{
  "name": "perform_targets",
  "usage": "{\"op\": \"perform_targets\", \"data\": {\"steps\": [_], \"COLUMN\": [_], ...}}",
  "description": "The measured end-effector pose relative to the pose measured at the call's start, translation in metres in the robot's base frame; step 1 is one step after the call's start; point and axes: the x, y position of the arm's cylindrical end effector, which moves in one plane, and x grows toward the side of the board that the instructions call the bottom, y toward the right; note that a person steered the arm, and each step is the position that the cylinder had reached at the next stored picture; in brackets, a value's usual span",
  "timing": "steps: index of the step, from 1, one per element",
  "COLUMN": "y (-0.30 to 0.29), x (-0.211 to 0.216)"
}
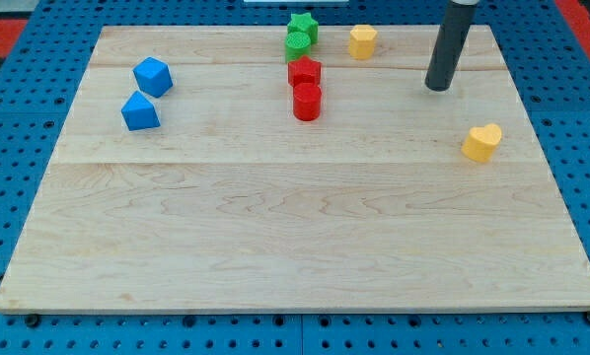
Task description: Place the yellow hexagon below the blue triangle
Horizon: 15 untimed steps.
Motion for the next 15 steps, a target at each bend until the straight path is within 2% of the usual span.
{"op": "perform_targets", "data": {"steps": [1, 2, 3, 4, 8, 10, 12, 14, 15], "y": [0.007, -0.001, -0.022, -0.057, -0.126, -0.085, -0.050, -0.060, -0.085], "x": [-0.016, -0.059, -0.108, -0.123, -0.092, -0.010, 0.012, -0.014, -0.004]}}
